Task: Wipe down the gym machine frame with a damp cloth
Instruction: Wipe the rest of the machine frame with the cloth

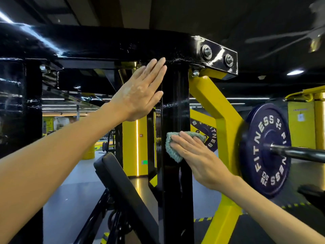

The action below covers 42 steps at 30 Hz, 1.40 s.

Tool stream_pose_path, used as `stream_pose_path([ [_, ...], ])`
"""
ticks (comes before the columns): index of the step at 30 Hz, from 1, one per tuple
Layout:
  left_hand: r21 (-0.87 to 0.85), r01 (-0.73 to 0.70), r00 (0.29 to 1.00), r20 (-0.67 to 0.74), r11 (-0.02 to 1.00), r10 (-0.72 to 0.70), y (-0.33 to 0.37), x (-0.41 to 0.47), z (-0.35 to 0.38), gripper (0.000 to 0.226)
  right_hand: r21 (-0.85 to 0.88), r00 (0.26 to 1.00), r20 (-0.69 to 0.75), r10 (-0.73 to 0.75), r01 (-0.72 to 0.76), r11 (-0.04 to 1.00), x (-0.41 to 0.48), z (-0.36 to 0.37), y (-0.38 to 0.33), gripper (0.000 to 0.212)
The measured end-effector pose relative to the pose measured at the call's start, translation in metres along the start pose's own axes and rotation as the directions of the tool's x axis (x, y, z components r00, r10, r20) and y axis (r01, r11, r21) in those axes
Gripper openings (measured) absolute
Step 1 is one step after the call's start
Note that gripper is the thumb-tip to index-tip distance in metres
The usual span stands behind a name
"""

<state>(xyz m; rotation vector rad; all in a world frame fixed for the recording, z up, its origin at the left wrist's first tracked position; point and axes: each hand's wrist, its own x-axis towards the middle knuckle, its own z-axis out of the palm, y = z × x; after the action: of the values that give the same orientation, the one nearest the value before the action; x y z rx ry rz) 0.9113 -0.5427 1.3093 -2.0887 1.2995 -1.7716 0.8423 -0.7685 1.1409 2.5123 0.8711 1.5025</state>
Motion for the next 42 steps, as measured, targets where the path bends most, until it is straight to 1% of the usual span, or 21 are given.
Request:
stream_pose_path([
  [3, -0.015, -0.026, 1.0, 0.011, 1.0, 0.026, 0.001, -0.002, 0.0, 0.066, -0.017, 0.998, -0.001, 0.063, -0.063, 0.998, 0.033, -0.024, 0.01, 0.053],
  [7, -0.057, -0.06, 0.998, -0.004, 0.997, 0.059, 0.001, -0.008, 0.005, 0.065, -0.002, 0.977, -0.108, 0.184, -0.185, 0.983, 0.09, -0.052, 0.025, 0.052],
  [9, -0.086, -0.067, 0.998, -0.016, 0.994, 0.066, 0.003, -0.014, 0.009, 0.064, 0.031, 0.962, -0.173, 0.21, -0.207, 0.978, 0.103, -0.05, 0.025, 0.051],
  [12, -0.136, -0.109, 0.994, -0.035, 0.985, 0.106, 0.008, -0.025, 0.017, 0.062, 0.085, 0.945, -0.25, 0.21, -0.194, 0.977, 0.085, -0.027, 0.01, 0.049],
  [14, -0.156, -0.138, 0.99, -0.053, 0.978, 0.132, 0.011, -0.032, 0.022, 0.06, 0.085, 0.953, -0.227, 0.2, -0.185, 0.979, 0.055, -0.009, -0.003, 0.052],
  [16, -0.161, -0.15, 0.988, -0.064, 0.976, 0.141, 0.015, -0.038, 0.026, 0.059, 0.062, 0.97, -0.17, 0.174, -0.166, 0.984, 0.017, 0.007, -0.015, 0.056],
  [18, -0.163, -0.177, 0.983, -0.075, 0.971, 0.167, 0.019, -0.043, 0.029, 0.059, -0.004, 0.992, -0.065, 0.112, -0.113, 0.994, -0.023, 0.021, -0.026, 0.059],
  [20, -0.174, -0.193, 0.981, -0.07, 0.966, 0.183, 0.025, -0.047, 0.029, 0.059, -0.081, 0.997, 0.056, 0.056, -0.052, 0.995, -0.052, 0.029, -0.033, 0.062],
  [22, -0.204, -0.18, 0.984, -0.032, 0.962, 0.177, 0.027, -0.048, 0.027, 0.061, -0.134, 0.99, 0.137, 0.029, -0.01, 0.991, -0.064, 0.028, -0.034, 0.065],
  [25, -0.214, -0.16, 0.986, 0.003, 0.964, 0.164, 0.026, -0.049, 0.027, 0.063, -0.157, 0.981, 0.193, -0.009, 0.04, 0.987, -0.053, 0.013, -0.025, 0.067],
  [26, -0.211, -0.165, 0.985, 0.004, 0.963, 0.17, 0.025, -0.048, 0.028, 0.063, -0.154, 0.983, 0.182, 0.0, 0.028, 0.988, -0.045, 0.007, -0.019, 0.07],
  [28, -0.195, -0.169, 0.985, -0.007, 0.966, 0.171, 0.024, -0.047, 0.027, 0.063, -0.135, 0.993, 0.098, 0.069, -0.056, 0.989, -0.02, -0.004, -0.009, 0.073],
  [31, -0.193, -0.147, 0.989, -0.016, 0.97, 0.147, 0.026, -0.044, 0.025, 0.061, -0.09, 0.987, -0.048, 0.154, -0.158, 0.983, 0.02, -0.017, 0.0, 0.053],
  [33, -0.181, -0.145, 0.989, -0.026, 0.973, 0.142, 0.027, -0.043, 0.024, 0.061, -0.056, 0.981, -0.102, 0.167, -0.174, 0.983, 0.031, -0.015, -0.004, 0.051],
  [35, -0.15, -0.149, 0.988, -0.053, 0.977, 0.143, 0.029, -0.044, 0.026, 0.059, 0.002, 0.975, -0.133, 0.18, -0.181, 0.983, 0.024, -0.005, -0.013, 0.053],
  [37, -0.128, -0.13, 0.989, -0.084, 0.983, 0.12, 0.034, -0.048, 0.03, 0.058, 0.058, 0.974, -0.134, 0.183, -0.176, 0.983, 0.001, 0.012, -0.024, 0.054],
  [39, -0.131, -0.107, 0.991, -0.094, 0.985, 0.095, 0.044, -0.053, 0.036, 0.058, 0.091, 0.983, -0.101, 0.151, -0.142, 0.986, -0.033, 0.033, -0.038, 0.054],
  [42, -0.157, -0.108, 0.992, -0.074, 0.982, 0.097, 0.059, -0.061, 0.042, 0.059, 0.035, 1.0, 0.013, 0.013, -0.013, 0.999, -0.085, 0.058, -0.051, 0.05],
])
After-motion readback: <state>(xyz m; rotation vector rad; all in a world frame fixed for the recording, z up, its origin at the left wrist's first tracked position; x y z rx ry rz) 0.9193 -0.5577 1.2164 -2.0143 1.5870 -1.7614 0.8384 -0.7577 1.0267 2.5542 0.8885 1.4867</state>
